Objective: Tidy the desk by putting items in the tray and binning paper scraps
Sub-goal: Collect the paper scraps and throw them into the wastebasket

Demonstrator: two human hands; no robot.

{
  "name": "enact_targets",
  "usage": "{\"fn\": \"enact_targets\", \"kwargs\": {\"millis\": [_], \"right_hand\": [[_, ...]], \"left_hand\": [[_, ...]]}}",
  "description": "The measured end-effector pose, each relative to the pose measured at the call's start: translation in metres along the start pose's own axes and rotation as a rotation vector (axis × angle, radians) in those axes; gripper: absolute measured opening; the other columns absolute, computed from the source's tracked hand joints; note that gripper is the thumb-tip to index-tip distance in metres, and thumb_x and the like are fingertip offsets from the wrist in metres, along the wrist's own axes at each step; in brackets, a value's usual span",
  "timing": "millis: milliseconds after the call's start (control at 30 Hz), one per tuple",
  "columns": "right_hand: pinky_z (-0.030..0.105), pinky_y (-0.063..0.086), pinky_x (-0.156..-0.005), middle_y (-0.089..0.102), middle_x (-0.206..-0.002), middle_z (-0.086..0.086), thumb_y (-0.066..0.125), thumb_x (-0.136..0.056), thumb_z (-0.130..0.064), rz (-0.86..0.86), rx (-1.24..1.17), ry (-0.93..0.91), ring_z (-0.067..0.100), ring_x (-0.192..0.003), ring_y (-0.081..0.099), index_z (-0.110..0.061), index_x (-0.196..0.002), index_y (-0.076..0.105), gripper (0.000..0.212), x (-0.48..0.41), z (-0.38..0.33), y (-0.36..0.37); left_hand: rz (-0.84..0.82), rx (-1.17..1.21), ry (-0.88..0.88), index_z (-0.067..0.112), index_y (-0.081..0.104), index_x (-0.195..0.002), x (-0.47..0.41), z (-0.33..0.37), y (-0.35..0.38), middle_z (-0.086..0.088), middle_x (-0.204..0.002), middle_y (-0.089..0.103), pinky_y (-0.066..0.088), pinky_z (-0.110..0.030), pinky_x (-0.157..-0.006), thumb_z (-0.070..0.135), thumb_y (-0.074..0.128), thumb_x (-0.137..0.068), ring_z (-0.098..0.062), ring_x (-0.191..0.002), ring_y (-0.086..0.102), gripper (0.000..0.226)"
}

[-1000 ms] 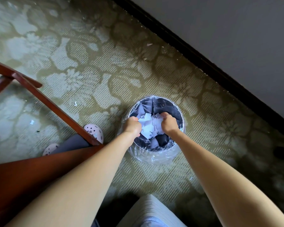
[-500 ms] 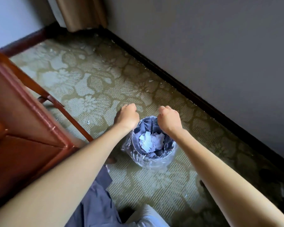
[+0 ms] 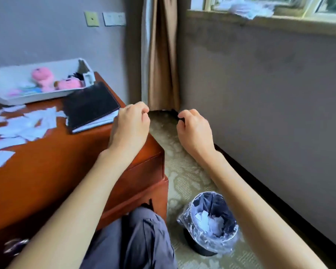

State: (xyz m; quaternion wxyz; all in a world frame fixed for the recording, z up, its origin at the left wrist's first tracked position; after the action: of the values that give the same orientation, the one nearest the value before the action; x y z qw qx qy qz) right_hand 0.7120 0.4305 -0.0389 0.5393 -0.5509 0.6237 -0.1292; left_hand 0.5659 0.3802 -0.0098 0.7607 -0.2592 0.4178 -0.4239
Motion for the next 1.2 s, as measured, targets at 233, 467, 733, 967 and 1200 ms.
{"fn": "enact_targets", "kwargs": {"millis": [233,467,733,967,1200], "right_hand": [[0.043,0.046,-0.074,0.057,-0.104,0.017,0.045,-0.088,-0.008,-0.162,-0.182,-0.283,0.039,-0.095,0.057,-0.001,-0.098,0.058,0.017,0.025,-0.173,0.049],[0.028,0.021,-0.114,0.024,-0.152,0.014,0.054,-0.090,-0.035,-0.459,-0.289,-0.478,0.026,-0.141,0.022,-0.008,-0.140,0.033,0.060,0.065,-0.283,0.124],[0.044,0.003,-0.120,-0.009,-0.158,0.012,0.047,-0.086,-0.058,-0.449,-0.086,-0.442,0.029,-0.146,-0.009,-0.018,-0.148,0.012,0.082,0.029,-0.320,0.192],[0.045,-0.003,-0.118,-0.014,-0.154,0.023,0.037,-0.080,-0.074,-0.566,0.012,-0.289,0.035,-0.144,-0.016,-0.026,-0.149,0.003,0.091,-0.003,-0.309,0.229],[0.043,0.022,-0.113,0.034,-0.142,0.015,0.040,-0.079,-0.073,-0.643,0.012,-0.287,0.035,-0.135,0.028,-0.024,-0.137,0.033,0.077,-0.011,-0.313,0.243]], "left_hand": [[0.082,-0.162,-0.225,0.011,0.059,-0.119,0.042,-0.119,-0.103,-0.013,-0.119,0.062,0.047,-0.039,-0.092,0.014,0.043,-0.096,-0.029,-0.111,0.057,0.028],[0.061,-0.291,-0.540,0.030,0.039,-0.139,0.071,-0.282,-0.142,-0.001,-0.136,0.049,0.042,-0.046,-0.097,0.041,0.054,-0.090,-0.026,-0.123,0.046,0.052],[0.002,-0.379,-0.591,0.018,0.006,-0.150,0.075,-0.342,-0.167,-0.014,-0.158,-0.005,0.014,-0.047,-0.117,0.024,0.037,-0.099,-0.029,-0.146,-0.011,0.060],[-0.011,-0.478,-0.615,0.024,-0.005,-0.150,0.037,-0.387,-0.173,-0.014,-0.155,-0.021,-0.004,-0.052,-0.116,0.050,0.026,-0.096,-0.035,-0.142,-0.025,0.067],[-0.122,-0.486,-0.634,0.023,0.016,-0.148,0.013,-0.406,-0.165,-0.013,-0.157,0.010,0.003,-0.052,-0.117,0.054,0.024,-0.095,-0.034,-0.145,0.003,0.062]]}}
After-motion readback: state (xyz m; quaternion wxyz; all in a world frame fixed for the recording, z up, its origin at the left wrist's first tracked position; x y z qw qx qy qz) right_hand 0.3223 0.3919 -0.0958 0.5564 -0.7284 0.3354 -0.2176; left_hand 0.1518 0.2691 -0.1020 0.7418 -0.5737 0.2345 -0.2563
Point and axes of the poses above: each hand's wrist, its own x-axis away from the middle knuckle, its own y-axis out of the palm, z = x × y, the point moved 10 cm from there along -x, towards the middle knuckle
